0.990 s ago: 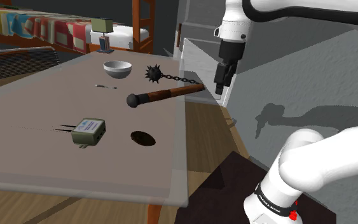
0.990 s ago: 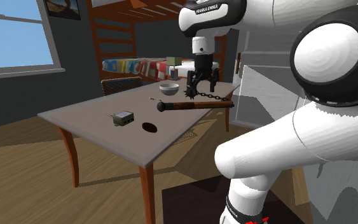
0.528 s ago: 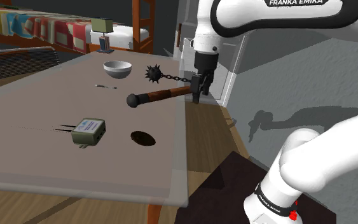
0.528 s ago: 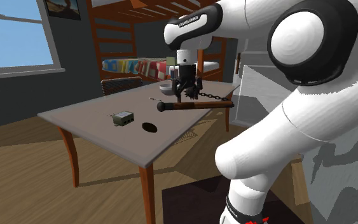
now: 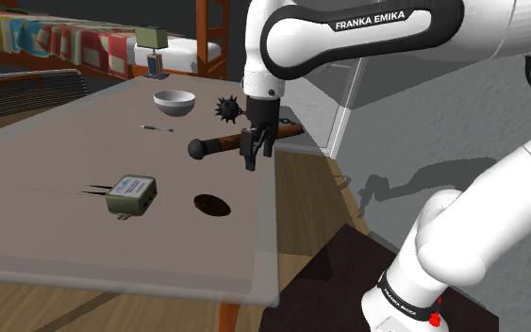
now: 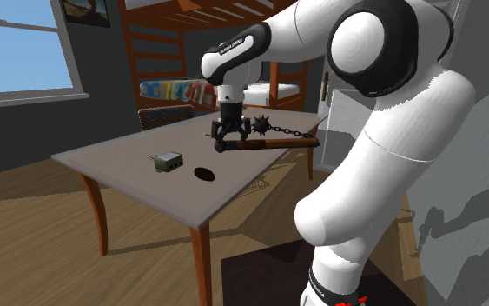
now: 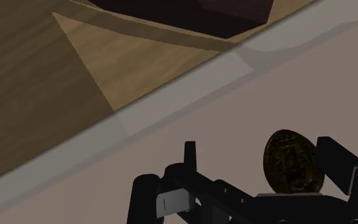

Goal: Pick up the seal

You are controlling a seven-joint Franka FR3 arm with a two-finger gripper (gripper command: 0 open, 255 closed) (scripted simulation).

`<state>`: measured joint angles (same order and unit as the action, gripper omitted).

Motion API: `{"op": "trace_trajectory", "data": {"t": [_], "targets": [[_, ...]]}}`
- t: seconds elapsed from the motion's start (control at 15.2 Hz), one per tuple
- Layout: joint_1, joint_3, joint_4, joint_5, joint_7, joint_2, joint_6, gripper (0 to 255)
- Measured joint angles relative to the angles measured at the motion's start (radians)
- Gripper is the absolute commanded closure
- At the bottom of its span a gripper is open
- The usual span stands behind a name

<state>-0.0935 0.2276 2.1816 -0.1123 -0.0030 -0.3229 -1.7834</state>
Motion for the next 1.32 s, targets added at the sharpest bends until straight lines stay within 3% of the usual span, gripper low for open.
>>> {"op": "trace_trajectory", "data": {"t": [0.73, 1.25, 1.32], "targets": [[-0.058, 0.091, -0.214, 0.023, 0.078, 0.371, -0.145, 0], [-0.068, 0.098, -0.165, 0.032, 0.087, 0.424, -0.245, 0], [-0.068, 0.097, -0.166, 0.033, 0.087, 0.428, -0.248, 255]]}}
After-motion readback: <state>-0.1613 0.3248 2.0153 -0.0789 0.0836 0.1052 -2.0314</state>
